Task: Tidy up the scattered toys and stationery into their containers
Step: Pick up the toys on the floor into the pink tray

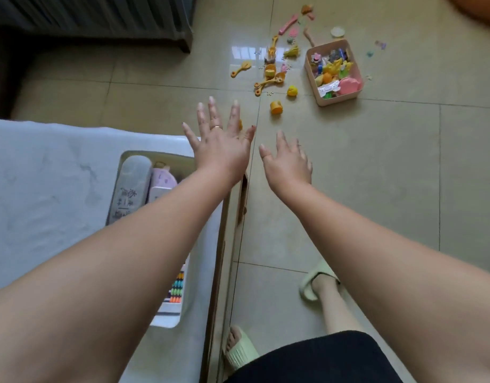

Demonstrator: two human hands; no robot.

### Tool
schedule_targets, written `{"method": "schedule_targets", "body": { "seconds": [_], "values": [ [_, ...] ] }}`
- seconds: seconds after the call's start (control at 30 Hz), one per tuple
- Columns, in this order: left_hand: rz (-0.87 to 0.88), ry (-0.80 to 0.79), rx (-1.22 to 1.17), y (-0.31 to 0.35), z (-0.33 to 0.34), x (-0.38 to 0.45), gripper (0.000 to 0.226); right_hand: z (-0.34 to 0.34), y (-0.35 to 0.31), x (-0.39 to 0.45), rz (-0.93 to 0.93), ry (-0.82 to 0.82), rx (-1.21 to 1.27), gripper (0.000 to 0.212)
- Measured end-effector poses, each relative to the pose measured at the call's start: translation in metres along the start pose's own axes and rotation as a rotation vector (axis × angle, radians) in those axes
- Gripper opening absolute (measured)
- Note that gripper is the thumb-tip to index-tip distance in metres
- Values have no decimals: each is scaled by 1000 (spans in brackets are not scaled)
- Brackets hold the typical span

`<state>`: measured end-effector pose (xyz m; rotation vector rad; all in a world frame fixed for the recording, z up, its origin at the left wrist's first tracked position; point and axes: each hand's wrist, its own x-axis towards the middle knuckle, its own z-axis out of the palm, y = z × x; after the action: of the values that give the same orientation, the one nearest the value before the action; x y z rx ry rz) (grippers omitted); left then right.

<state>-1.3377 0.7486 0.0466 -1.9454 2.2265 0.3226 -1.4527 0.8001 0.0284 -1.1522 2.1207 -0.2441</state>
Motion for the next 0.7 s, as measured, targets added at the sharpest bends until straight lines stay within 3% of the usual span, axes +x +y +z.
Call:
{"method": "schedule_targets", "body": {
  "seconds": [0.3,0.5,0.7],
  "values": [
    [0,-127,3,189,-3,94,67,-164,118,140,52,0,-73,65],
    [17,-147,-31,272,-20,173,71,-228,129,222,12,18,-62,64],
    [-20,-196,-56,305,-16,259,71,-252,120,319,-7,-21,-70,65]
  ]
}}
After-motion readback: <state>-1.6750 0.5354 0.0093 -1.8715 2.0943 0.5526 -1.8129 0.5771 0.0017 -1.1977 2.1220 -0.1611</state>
